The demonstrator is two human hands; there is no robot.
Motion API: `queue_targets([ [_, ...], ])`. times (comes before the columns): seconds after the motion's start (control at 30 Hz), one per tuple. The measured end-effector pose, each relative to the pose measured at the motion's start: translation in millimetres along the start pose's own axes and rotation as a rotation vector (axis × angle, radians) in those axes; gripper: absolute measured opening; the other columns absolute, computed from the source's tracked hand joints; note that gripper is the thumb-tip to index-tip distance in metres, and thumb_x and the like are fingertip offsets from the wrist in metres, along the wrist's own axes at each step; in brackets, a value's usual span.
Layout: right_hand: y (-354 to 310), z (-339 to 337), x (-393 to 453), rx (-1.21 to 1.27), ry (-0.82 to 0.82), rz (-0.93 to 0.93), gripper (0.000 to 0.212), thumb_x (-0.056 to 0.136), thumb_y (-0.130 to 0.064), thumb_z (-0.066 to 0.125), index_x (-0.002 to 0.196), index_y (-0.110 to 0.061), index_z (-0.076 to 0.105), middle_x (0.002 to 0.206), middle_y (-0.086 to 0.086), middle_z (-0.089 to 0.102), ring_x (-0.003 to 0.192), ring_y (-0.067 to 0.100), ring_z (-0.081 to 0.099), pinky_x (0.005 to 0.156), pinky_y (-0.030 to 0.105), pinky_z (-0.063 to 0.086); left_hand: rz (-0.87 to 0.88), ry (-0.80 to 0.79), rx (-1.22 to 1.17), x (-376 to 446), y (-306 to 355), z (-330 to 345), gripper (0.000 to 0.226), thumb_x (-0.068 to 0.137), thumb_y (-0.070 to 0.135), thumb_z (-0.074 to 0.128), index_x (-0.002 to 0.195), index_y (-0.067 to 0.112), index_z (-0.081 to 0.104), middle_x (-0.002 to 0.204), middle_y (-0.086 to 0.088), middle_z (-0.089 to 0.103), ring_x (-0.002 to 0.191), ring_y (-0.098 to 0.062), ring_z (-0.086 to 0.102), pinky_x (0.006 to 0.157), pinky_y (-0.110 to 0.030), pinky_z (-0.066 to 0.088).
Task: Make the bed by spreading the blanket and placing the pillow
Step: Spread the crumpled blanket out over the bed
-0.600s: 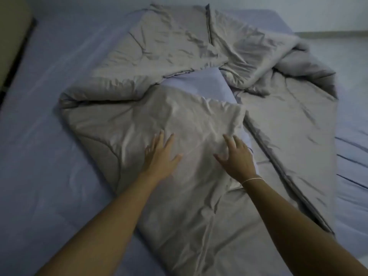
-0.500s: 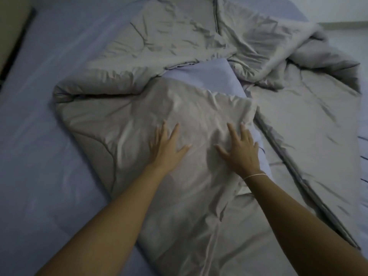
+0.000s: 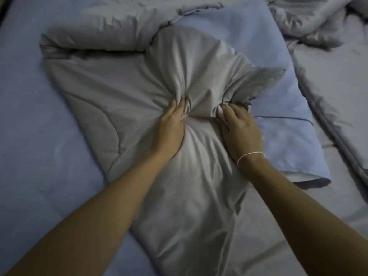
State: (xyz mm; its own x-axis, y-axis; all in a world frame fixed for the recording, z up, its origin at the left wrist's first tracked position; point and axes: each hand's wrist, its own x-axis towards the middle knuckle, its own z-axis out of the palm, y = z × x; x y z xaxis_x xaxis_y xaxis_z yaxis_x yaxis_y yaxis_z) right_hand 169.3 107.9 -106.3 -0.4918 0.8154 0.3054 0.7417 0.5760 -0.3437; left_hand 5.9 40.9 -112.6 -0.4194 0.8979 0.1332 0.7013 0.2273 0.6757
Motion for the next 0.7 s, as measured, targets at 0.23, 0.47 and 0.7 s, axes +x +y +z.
queue_targets([
  [0.23, -124, 0, -56, 0.274, -0.007, -0.015, 0.030, 0.082, -0.001, 0.065, 0.111, -0.004, 0.067, 0.117, 0.017, 0.067, 0.101, 0.032, 0.067, 0.077, 0.039, 0.056, 0.062, 0.116, 0.044, -72, -40, -107, 0.061, 0.085, -0.020, 0.038, 0.141, 0.005, 0.039, 0.151, -0.016, 0.035, 0.135, -0.023, 0.041, 0.109, -0.012, 0.025],
  [0.47, -285, 33, -140, 0.586, -0.311, 0.014, 0.035, 0.091, -0.024, 0.060, 0.124, -0.012, 0.060, 0.125, 0.009, 0.062, 0.114, 0.027, 0.059, 0.093, 0.034, 0.048, 0.000, 0.170, 0.283, -191, -145, -238, 0.065, 0.079, -0.025, 0.043, 0.140, -0.002, 0.039, 0.149, -0.009, 0.031, 0.136, -0.010, 0.031, 0.112, -0.009, 0.022],
  [0.7, -280, 47, -233, 0.382, -0.413, 0.038, 0.045, 0.082, -0.031, 0.069, 0.121, -0.011, 0.061, 0.124, 0.013, 0.061, 0.113, 0.030, 0.058, 0.100, 0.027, 0.040, -0.474, 0.157, 0.193, -262, -205, -287, 0.065, 0.088, 0.002, 0.051, 0.148, 0.012, 0.027, 0.160, -0.012, 0.006, 0.148, -0.027, 0.008, 0.119, -0.042, 0.018],
])
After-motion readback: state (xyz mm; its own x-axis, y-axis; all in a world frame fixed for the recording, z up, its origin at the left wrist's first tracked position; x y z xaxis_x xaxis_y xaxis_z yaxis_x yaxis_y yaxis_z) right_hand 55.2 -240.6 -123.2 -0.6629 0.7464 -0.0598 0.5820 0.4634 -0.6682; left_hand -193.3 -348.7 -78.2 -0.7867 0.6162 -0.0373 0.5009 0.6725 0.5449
